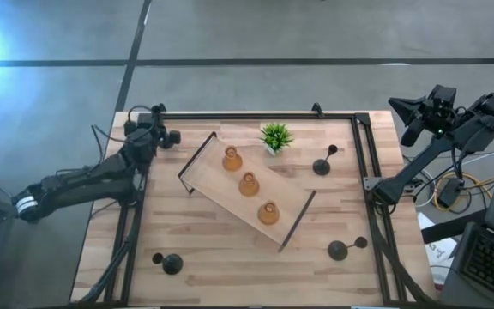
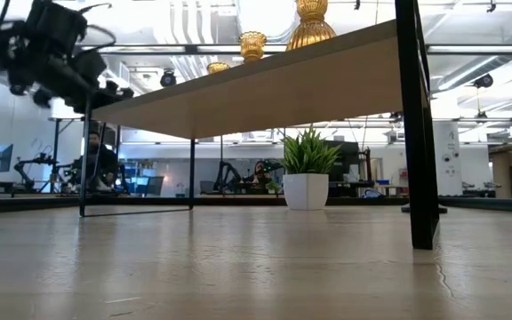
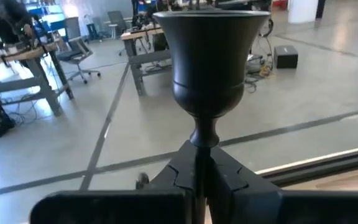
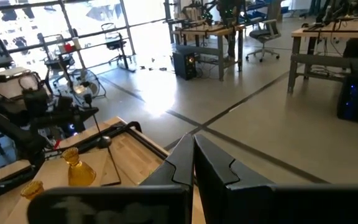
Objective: Pick & Place candle stick holders
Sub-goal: Put the black candle holder on the shelf
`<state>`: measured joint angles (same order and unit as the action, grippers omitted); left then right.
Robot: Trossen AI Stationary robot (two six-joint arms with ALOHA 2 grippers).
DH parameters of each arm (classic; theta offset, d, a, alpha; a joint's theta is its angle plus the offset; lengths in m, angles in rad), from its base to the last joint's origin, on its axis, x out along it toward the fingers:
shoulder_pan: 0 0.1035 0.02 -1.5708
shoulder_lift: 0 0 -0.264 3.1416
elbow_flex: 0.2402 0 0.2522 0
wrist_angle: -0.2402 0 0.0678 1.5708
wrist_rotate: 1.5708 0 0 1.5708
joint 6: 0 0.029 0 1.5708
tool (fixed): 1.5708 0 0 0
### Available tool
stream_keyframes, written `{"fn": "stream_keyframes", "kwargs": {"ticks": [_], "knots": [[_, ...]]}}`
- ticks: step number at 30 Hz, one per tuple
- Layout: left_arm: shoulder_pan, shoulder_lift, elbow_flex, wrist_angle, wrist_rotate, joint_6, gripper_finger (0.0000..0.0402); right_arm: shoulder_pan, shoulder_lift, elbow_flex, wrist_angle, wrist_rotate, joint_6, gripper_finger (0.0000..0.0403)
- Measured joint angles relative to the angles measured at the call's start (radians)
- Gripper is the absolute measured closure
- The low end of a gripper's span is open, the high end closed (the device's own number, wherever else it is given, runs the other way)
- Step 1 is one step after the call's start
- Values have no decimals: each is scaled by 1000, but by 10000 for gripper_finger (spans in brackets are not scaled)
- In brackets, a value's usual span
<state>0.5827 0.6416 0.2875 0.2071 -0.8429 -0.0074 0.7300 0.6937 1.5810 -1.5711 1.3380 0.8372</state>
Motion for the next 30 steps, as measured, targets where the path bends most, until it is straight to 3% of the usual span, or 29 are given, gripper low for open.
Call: {"fn": "stream_keyframes", "kwargs": {"ticks": [7,13,22,30], "knots": [[0,3,333,-391,83,25,387,0,0,0,0,0,-2,394],[0,15,634,-588,185,42,387,0,0,0,0,0,-7,394],[-1,150,962,-725,645,31,387,0,-3,0,0,0,-26,394],[-4,343,1160,-794,939,33,387,0,-11,0,0,0,-29,394]]}}
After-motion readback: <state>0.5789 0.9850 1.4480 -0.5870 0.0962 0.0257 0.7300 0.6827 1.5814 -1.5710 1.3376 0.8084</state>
